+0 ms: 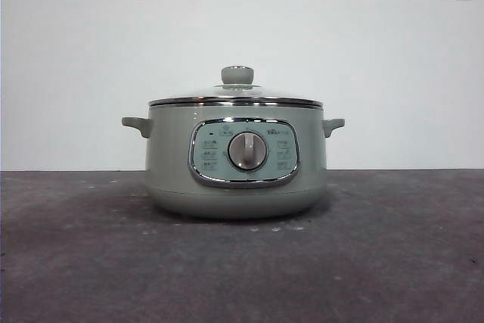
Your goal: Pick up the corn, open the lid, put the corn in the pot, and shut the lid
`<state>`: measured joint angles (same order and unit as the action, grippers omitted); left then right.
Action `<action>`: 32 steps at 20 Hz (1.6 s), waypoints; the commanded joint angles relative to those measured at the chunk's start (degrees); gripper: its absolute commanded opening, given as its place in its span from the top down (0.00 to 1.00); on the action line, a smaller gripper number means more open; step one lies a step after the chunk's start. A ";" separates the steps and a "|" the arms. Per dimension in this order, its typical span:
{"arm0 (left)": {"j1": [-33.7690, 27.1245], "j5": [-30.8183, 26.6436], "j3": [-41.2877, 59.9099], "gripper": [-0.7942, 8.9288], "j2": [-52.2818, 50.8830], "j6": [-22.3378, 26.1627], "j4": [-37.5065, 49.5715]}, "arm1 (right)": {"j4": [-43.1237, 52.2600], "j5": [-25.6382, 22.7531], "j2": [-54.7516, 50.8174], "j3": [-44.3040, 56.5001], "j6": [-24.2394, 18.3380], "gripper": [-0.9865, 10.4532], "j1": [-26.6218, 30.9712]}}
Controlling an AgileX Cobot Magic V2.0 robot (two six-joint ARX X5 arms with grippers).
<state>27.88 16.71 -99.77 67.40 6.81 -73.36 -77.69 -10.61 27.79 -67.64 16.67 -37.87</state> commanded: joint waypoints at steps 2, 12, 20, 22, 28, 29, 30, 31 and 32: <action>-0.20 0.15 0.00 0.92 0.09 -0.17 0.11 | -1.44 -2.23 -0.26 0.42 -0.24 0.91 -0.04; -0.31 -0.66 0.00 0.92 0.11 0.59 6.12 | -1.44 -2.51 -0.26 0.42 -0.24 0.91 -0.04; -18.84 9.09 13.27 0.92 -11.13 8.48 31.52 | -1.44 -2.51 -0.26 0.42 -0.24 0.91 -0.04; -23.76 9.86 25.46 0.92 -17.51 8.41 42.56 | -1.44 -2.51 -0.26 0.42 -0.24 0.91 -0.04; -29.14 4.11 63.63 0.92 -36.57 6.84 64.08 | -1.44 -2.51 -0.24 0.42 -0.24 0.91 -0.04; -29.14 3.19 68.37 0.92 -39.28 6.16 66.01 | -1.44 -2.51 -0.24 0.42 -0.24 0.91 -0.04; -29.14 2.23 73.59 0.92 -42.58 5.27 67.69 | -1.46 -2.51 -0.24 0.42 -0.24 0.91 -0.04; -29.14 1.25 77.40 0.92 -45.16 4.59 68.54 | -1.44 -2.49 -0.24 0.42 -0.22 0.91 -0.04; -29.14 0.02 81.40 0.92 -48.22 3.67 68.78 | -1.44 -2.49 -0.24 0.42 -0.24 0.91 -0.04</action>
<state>-1.13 16.88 -19.49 19.88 11.84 -5.72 -77.69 -13.06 27.79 -67.61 16.67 -37.87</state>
